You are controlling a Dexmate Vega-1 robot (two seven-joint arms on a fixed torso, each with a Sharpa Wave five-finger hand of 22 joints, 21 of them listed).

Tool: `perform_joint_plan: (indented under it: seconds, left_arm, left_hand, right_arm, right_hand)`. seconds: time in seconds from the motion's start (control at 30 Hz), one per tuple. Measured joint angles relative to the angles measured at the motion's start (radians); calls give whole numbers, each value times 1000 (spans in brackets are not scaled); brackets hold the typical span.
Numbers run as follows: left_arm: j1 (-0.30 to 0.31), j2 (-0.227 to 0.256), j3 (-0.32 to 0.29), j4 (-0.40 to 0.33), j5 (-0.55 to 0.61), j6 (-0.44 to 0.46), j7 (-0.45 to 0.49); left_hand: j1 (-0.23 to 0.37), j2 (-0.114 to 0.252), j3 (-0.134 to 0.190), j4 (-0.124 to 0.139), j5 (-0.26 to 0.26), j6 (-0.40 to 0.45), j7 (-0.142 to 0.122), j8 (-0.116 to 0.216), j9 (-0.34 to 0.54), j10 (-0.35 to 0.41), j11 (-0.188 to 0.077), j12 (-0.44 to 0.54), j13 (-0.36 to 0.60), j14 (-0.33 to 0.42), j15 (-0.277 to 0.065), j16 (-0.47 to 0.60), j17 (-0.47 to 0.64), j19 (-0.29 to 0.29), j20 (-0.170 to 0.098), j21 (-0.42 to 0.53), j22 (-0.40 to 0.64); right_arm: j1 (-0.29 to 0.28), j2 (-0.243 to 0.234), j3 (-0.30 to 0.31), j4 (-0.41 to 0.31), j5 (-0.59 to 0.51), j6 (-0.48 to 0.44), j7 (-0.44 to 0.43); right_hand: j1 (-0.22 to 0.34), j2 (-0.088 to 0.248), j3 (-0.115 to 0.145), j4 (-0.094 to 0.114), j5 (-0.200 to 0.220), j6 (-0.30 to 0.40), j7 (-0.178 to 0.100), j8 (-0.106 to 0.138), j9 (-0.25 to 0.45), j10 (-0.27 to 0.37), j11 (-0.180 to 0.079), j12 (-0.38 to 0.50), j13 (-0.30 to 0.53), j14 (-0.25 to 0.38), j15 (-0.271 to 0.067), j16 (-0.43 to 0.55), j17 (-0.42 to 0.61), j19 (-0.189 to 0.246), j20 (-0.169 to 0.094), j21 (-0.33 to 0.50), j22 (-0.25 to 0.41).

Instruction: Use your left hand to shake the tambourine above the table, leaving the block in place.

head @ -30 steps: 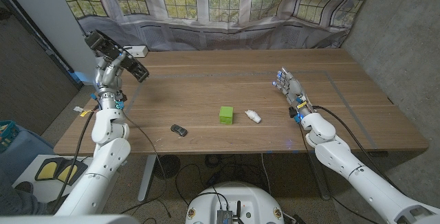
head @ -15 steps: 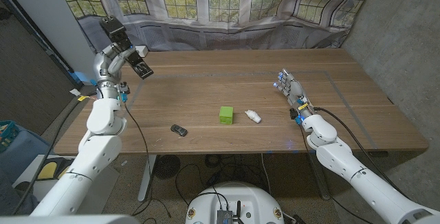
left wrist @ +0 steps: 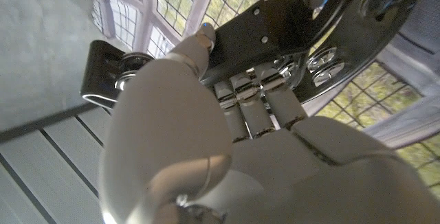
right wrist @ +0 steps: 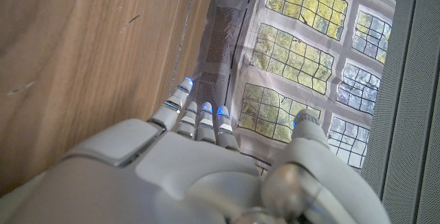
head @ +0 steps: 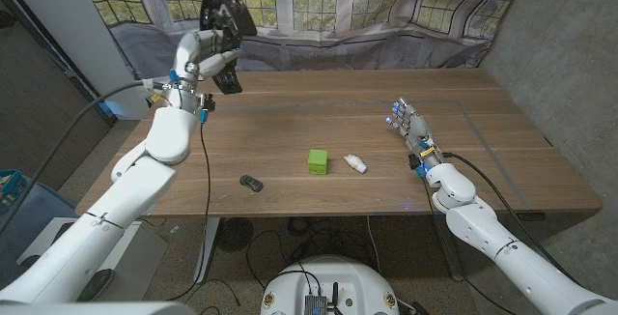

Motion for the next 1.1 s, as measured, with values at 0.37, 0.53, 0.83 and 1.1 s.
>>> perform_joint_plan:
  seconds: [0.37, 0.53, 0.83, 1.1]
  left_arm:
    - [-255, 125, 276, -67, 411, 212, -281]
    - [-327, 137, 360, -62, 521, 255, -411]
    - [-384, 146, 429, -45, 604, 294, -547]
    - [-380, 162, 427, -37, 591, 305, -569]
  left_hand:
    - [0, 0, -4, 4, 0, 2, -2, 0, 0, 0, -8, -8, 4, -4, -4, 0, 0, -5, -5, 0, 0]
    - [0, 0, -4, 4, 0, 2, -2, 0, 0, 0, -8, -8, 4, -4, -4, 0, 0, -9, -9, 0, 0]
    - [0, 0, -4, 4, 0, 2, -2, -1, 0, 0, -8, -11, 4, -4, -4, 0, -1, -9, -9, -4, -1]
    - [0, 0, -4, 4, -2, -4, -7, -7, 1, 0, -7, -12, 4, -7, -8, -7, -1, -13, -13, -1, -1]
  right_arm:
    - [-3, 0, 4, -7, -7, 24, 2]
    - [-2, 2, 4, -7, -7, 26, 6]
    - [8, 5, 3, 0, -7, 26, 10]
    - [18, 8, -1, 8, -7, 23, 13]
  right_hand:
    - [0, 0, 0, 0, 0, 0, 0, 0, 0, 0, 0, 0, 0, 9, -1, 0, 0, 11, 0, 0, 0]
    - [0, 0, 0, 0, 0, 0, 0, 0, 0, 0, 0, 0, 0, 12, 2, 0, 0, 11, 0, 0, 0]
    - [0, 0, 0, 0, 0, 0, 0, 0, 0, 0, 0, 0, 0, 12, 2, 0, 0, 11, 0, 0, 0]
    - [0, 0, 0, 0, 0, 0, 0, 0, 0, 0, 0, 0, 0, 12, 2, 0, 0, 11, 0, 0, 0]
